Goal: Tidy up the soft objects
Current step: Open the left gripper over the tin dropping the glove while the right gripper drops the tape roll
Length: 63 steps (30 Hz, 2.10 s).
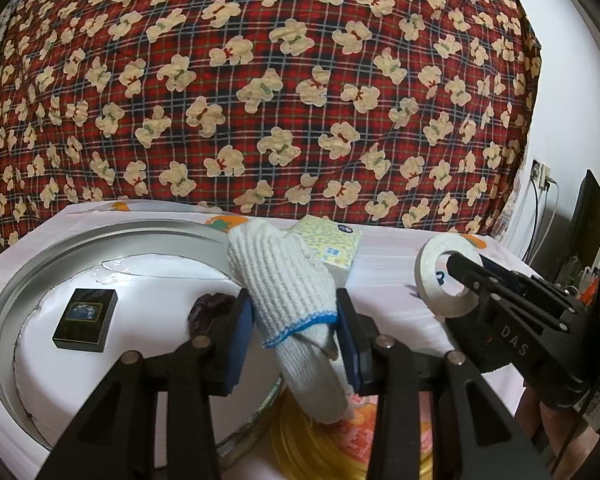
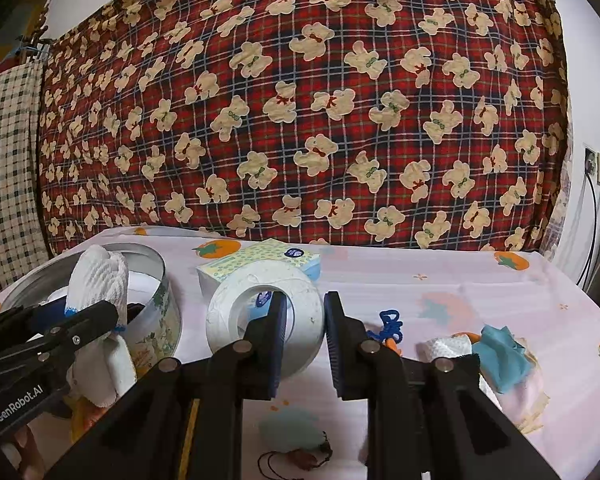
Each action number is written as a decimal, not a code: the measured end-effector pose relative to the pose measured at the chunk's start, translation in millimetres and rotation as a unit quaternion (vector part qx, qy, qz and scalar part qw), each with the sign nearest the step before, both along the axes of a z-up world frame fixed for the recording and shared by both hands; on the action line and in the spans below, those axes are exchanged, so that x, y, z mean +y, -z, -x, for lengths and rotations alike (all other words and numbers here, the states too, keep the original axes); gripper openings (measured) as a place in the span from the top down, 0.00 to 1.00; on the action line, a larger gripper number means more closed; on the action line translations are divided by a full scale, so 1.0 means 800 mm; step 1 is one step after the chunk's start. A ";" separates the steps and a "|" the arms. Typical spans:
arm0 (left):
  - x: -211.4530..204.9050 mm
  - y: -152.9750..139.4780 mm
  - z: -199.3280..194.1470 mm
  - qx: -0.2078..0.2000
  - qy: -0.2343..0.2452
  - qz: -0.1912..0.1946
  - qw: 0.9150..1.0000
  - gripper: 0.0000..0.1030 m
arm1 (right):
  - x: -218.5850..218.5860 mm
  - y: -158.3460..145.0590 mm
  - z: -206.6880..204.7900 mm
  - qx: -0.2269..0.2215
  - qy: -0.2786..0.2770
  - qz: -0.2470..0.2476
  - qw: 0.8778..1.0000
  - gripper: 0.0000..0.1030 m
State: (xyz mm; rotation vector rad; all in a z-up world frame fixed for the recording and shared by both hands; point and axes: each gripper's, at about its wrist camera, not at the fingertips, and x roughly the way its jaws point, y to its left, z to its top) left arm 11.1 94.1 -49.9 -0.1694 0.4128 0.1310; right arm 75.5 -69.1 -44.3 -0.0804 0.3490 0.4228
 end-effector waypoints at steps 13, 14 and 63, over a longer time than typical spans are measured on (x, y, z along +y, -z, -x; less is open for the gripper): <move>0.015 -0.012 0.015 -0.011 0.001 0.001 1.000 0.62 | 0.014 0.001 -0.004 0.017 -0.018 -0.003 1.000 0.80; 0.017 -0.014 0.016 -0.011 0.001 0.001 1.000 0.62 | 0.017 0.000 -0.004 0.020 -0.022 -0.004 1.000 0.80; 0.175 -0.024 0.041 0.069 -0.107 0.021 0.992 0.15 | 0.094 -0.035 0.005 0.124 -0.123 0.035 0.984 0.44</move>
